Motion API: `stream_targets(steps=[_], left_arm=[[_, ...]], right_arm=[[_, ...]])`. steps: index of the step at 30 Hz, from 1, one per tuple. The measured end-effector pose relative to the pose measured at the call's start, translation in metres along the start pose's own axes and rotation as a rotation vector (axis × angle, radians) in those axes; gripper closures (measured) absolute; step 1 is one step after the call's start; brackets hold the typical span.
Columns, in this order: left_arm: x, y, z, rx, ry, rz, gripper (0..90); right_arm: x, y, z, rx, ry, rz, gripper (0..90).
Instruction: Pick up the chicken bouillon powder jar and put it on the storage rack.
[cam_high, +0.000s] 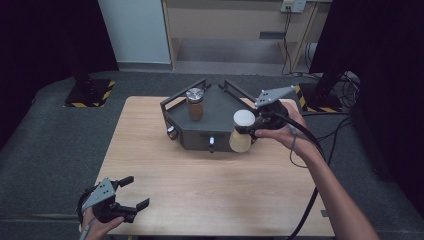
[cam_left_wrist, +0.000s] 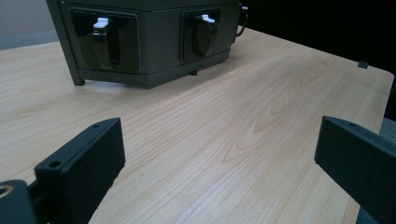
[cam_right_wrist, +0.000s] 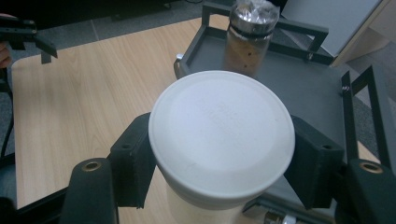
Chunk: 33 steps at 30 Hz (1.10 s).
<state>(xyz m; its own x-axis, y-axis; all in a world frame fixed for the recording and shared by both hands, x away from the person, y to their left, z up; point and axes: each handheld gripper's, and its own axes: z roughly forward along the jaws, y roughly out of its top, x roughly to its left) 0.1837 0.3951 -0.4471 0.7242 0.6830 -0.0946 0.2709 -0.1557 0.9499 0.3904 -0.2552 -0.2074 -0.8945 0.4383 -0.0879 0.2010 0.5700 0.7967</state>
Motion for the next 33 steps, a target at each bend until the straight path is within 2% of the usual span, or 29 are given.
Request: stream_targets(steps=[7,12,16,23,33], left_arm=[[0.000,0.000,0.000,-0.001,0.002,-0.006,0.6],[0.001,-0.001,0.000,-0.001,0.003,-0.011,0.6],[0.001,-0.001,0.000,-0.001,0.005,-0.014,0.6],[0.001,-0.001,0.000,0.001,0.005,-0.017,0.6],[0.002,-0.002,0.000,-0.001,0.003,-0.021,0.6]], right_arm=[[-0.027,0.026,0.013,0.004,0.020,-0.019,34.1],[-0.041,0.038,0.026,0.000,0.007,-0.006,34.1],[-0.049,0.046,0.039,0.016,-0.024,0.007,34.1],[-0.063,0.052,0.059,0.031,-0.059,0.040,34.1],[-0.074,0.044,0.078,0.030,-0.105,0.090,34.1]])
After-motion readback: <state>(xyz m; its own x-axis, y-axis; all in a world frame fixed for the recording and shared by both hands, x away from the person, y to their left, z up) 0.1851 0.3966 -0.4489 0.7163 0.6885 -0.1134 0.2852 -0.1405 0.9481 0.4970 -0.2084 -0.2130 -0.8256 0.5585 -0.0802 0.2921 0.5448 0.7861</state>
